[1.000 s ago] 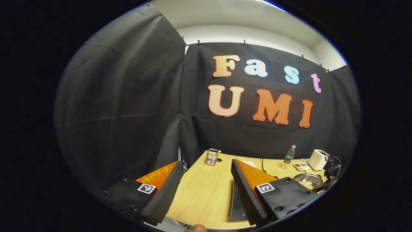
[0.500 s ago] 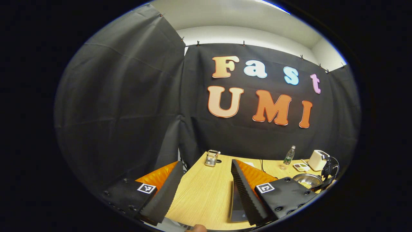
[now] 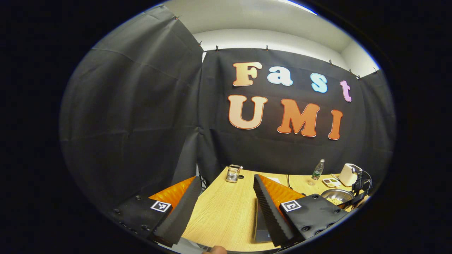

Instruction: First push the handle of the pot to place it horizontally, then grasp the pot with both hands and set it on the induction cooktop.

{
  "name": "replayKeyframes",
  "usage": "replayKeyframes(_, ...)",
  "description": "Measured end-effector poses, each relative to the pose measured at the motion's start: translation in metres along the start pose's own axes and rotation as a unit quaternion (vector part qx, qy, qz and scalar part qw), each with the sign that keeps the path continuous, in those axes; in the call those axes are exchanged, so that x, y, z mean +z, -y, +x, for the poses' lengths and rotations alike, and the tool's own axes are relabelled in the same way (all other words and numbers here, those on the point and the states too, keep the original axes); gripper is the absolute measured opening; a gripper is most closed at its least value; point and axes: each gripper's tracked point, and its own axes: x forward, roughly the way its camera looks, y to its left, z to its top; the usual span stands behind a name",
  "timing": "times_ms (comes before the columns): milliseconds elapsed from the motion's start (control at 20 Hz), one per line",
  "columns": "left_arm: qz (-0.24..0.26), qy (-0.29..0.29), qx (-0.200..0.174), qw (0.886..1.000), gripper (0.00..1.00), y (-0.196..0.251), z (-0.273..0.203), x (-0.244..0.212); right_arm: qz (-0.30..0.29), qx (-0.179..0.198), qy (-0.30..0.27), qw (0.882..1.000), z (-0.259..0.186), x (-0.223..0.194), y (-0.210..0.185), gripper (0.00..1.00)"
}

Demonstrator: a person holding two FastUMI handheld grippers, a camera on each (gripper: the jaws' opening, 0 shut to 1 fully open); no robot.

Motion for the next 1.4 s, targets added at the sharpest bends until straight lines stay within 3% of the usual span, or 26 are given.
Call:
replayKeyframes(1100, -0.002, -0.005, 0.002, 1.000, 0.98, -0.001, -0.001, -0.006, 0.035, -0.028, 0.025, 0.999, 0.014, 0.020, 0.021, 0.00)
replayKeyframes(1250, -0.004, -0.010, -0.011, 1.000, 0.98, 0.013, 0.001, -0.012, 0.055, 0.002, 0.012, 0.998, 0.001, 0.010, 0.005, 0.00)
replayKeyframes(1400, 0.003, -0.017, -0.042, 0.999, 0.98, 0.049, 0.006, -0.019, 0.046, 0.011, 0.049, 0.998, -0.028, 0.023, 0.007, 0.00)
